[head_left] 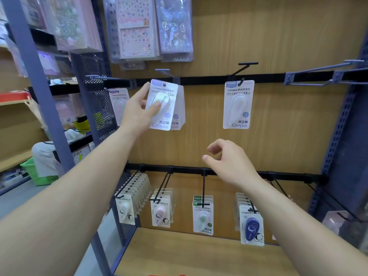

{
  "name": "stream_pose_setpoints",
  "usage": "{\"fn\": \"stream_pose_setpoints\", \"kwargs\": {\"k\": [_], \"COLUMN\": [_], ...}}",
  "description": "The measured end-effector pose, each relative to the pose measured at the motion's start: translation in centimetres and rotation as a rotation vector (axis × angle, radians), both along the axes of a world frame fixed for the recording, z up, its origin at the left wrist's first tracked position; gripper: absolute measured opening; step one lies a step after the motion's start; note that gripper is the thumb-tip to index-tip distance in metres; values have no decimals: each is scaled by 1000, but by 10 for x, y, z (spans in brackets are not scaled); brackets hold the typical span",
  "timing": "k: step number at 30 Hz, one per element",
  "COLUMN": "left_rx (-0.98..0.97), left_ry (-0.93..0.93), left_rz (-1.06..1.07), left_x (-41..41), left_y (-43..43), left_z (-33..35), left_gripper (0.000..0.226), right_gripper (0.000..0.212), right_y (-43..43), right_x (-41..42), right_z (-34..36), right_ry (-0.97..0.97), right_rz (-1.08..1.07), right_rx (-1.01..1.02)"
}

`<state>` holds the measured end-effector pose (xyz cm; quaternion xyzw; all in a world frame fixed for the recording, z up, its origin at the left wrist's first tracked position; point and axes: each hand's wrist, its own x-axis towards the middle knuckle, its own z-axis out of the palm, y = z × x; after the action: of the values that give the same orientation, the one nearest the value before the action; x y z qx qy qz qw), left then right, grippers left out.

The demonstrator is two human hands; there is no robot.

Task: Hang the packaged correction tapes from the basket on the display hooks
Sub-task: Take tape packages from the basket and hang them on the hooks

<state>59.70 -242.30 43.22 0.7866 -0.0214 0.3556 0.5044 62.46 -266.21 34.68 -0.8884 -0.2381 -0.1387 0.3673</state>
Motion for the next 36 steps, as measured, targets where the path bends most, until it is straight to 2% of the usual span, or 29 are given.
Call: {"fn": "stream_pose_setpoints", "kwargs": {"k": [3, 8, 12, 16, 20, 24, 30, 34, 36], "left_rx": [-30, 6, 137, 255, 421, 549, 523, 501, 495], "left_ry": [2, 90, 146, 270, 473, 692, 1026, 1161, 1219], "left_rz": [59, 166, 230, 281, 190, 79, -88, -163, -200], "left_x": [9, 29, 28, 1, -38, -76, -128, -147, -152], "left_y": [5, 9, 5, 7, 3, -13, -38, -53, -58], "left_z": [-2, -4, -14, -55, -124, -213, -359, -439, -471], "left_gripper": [45, 47, 49, 46, 46, 54, 63, 62, 63], "right_gripper": [22, 23, 28, 33, 35, 33, 43, 35, 41], "right_y": [0, 2, 1, -5, -13, -24, -47, -62, -67], "right_x": [0, 3, 4, 1, -6, -22, -50, -72, -82], "right_z": [-3, -6, -11, -23, -44, -102, -237, -322, -359], "right_ry": [10, 19, 41, 72, 125, 219, 473, 671, 731], "right_rz": [-2, -16, -39, -57, -79, -78, -16, 5, 22], "right_rx": [-15, -72, -155, -254, -346, -440, -587, -615, -609]}}
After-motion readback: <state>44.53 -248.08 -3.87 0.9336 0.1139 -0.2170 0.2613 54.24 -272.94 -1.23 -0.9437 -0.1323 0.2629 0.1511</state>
